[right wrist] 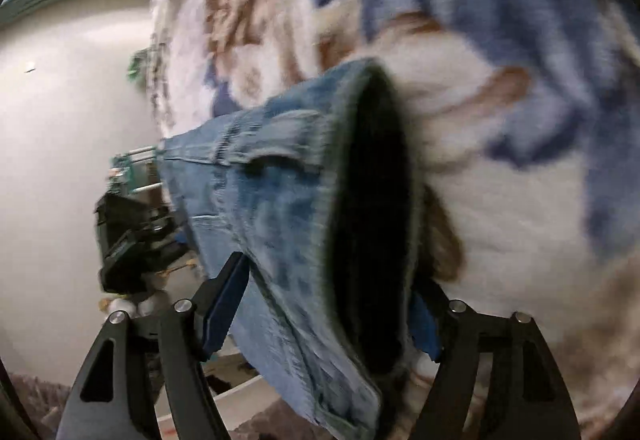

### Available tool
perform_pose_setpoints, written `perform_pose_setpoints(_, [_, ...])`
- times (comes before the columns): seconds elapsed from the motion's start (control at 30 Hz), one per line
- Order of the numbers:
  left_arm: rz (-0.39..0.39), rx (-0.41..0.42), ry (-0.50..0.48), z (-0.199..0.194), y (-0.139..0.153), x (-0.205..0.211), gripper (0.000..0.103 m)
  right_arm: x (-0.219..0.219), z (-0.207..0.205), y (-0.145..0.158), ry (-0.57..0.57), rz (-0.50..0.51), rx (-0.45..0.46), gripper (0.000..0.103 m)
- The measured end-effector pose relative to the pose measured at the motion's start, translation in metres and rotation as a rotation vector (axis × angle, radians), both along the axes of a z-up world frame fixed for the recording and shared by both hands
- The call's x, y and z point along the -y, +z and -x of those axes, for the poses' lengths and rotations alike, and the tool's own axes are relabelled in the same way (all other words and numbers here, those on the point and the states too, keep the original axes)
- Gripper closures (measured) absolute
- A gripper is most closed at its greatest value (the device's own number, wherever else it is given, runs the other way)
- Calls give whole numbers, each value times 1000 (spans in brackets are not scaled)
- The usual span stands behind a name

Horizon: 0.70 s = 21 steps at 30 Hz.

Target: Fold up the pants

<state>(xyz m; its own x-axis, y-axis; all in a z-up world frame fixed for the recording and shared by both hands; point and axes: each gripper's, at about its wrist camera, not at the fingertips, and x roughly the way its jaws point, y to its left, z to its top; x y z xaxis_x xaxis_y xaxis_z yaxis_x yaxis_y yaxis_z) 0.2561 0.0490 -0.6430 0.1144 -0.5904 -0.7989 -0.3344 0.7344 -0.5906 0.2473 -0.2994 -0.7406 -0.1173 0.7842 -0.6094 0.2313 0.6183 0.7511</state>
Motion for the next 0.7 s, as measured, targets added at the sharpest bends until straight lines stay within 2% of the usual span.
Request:
perform_pose_setpoints(0.07, [-38, 20, -30, -2, 4, 7, 56, -11, 0, -1, 17, -10, 29, 27])
perform_pose_setpoints(0.13, [-97, 61, -69, 1, 12, 11, 62, -25, -3, -1, 50, 34, 52, 32])
perform_pose_setpoints(0.17, [-135, 76, -88, 3, 16, 15, 82, -30, -4, 1, 55, 52, 64, 53])
perform_pose_setpoints(0.2, [-182, 84, -118, 4, 19, 18, 91, -32, -4, 3, 60, 86, 64, 69])
perform_pose_setpoints(0.27, [-183, 115, -114, 10, 28, 16, 95, -34, -4, 13, 40, 120, 72, 76])
perform_pose_setpoints(0.43, [-185, 171, -107, 22, 55, 11, 97, -46, 6, 49, 11, 197, 136, 80])
perform_pose_setpoints(0.57, [-170, 217, -89, 23, 81, 7, 97, -35, 17, 78, -27, 196, 178, 81])
perform_pose_setpoints(0.7, [-149, 279, -75, 18, 112, 2, 97, -30, 17, 122, -59, 175, 228, 81])
